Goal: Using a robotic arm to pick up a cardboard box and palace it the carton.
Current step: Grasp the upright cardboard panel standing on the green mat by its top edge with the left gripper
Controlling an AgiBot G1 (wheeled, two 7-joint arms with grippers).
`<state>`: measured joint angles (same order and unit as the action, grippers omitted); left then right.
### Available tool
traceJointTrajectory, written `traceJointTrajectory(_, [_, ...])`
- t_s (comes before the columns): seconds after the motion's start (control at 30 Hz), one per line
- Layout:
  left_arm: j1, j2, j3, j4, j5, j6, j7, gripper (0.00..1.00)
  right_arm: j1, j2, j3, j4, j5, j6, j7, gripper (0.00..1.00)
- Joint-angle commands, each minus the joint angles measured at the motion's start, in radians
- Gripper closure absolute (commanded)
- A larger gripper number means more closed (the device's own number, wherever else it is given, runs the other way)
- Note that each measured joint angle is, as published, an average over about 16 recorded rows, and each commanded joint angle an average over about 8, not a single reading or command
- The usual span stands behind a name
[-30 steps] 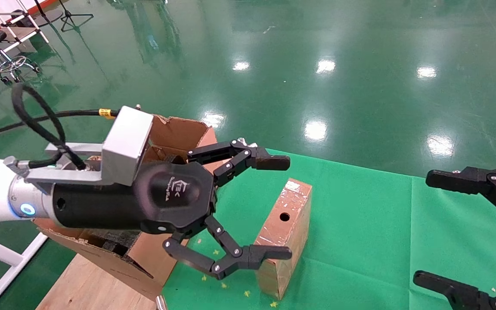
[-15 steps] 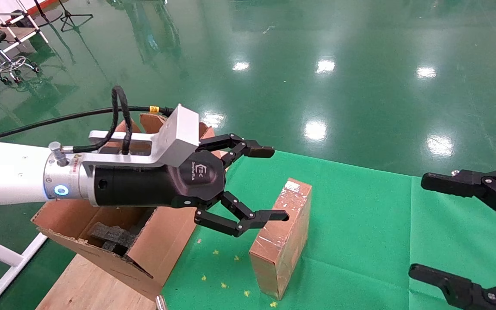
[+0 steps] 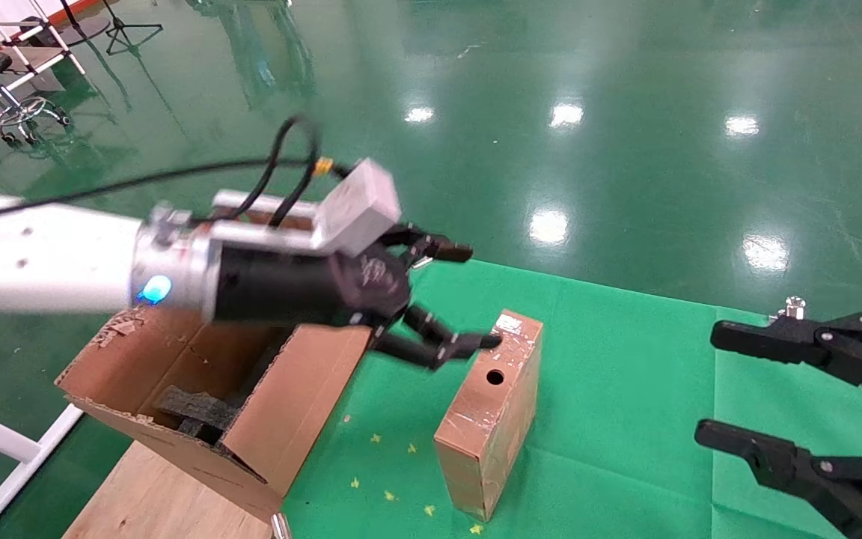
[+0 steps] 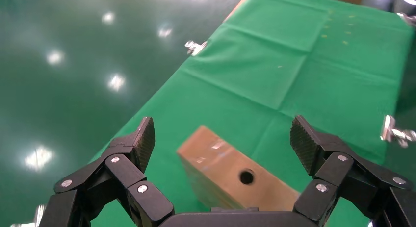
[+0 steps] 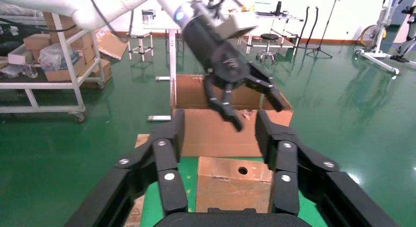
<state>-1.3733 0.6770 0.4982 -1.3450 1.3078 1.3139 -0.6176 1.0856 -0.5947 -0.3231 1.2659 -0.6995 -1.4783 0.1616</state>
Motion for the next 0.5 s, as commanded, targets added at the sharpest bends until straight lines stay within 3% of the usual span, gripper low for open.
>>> traceJointTrajectory(0.03, [-0.057, 0.024, 0.038, 0.0, 0.069, 0.0, -0.094, 0.0, 0.0, 0.0, 0.0, 0.0, 0.0, 0.0, 0.0, 1.0])
traceJointTrajectory(0.27, [-0.225, 0.131, 0.159, -0.005, 0.28, 0.088, -0.468, 0.0, 0.0, 0.0, 0.0, 0.0, 0.0, 0.0, 0.0, 1.0])
traceJointTrajectory(0.5, [-0.293, 0.221, 0.237, -0.01, 0.378, 0.168, -0.683, 0.0, 0.0, 0.0, 0.0, 0.0, 0.0, 0.0, 0.0, 1.0])
